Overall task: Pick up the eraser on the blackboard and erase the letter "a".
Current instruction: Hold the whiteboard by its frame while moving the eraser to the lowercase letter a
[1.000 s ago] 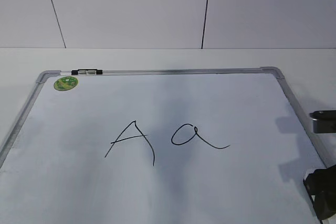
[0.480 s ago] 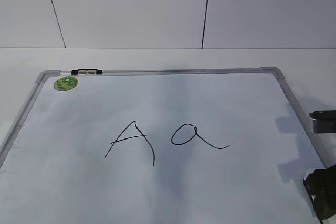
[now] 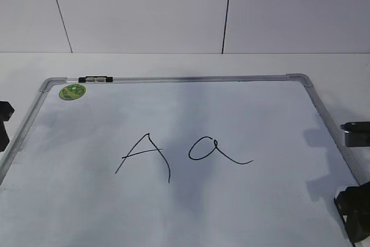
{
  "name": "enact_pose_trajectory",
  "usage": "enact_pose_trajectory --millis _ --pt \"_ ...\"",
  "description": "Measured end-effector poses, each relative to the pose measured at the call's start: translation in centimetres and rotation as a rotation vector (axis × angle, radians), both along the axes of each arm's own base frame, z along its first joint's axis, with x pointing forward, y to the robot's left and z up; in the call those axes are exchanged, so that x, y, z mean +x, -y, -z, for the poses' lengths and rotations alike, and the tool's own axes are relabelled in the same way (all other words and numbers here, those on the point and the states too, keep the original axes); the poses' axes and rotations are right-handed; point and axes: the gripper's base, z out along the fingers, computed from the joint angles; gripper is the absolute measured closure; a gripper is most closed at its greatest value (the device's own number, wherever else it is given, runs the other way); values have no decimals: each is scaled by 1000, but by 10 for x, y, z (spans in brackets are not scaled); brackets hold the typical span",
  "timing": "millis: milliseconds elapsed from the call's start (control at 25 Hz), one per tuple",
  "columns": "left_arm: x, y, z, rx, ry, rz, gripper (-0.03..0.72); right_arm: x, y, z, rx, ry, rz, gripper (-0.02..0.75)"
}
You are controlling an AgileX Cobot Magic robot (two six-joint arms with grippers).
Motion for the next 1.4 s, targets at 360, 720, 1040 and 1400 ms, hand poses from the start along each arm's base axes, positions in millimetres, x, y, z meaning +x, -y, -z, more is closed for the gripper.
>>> enact_pose_trajectory --millis 360,720,1040,1400 --pt "13 0 25 6 -13 -3 367 0 0 0 0 0 1 178" --pt "19 0 39 9 -18 -7 477 0 0 0 0 0 1 178" --pt "21 -1 42 12 -14 -9 479 0 0 0 0 0 1 178" --pt "21 -7 46 11 -23 -21 492 0 0 0 0 0 1 178"
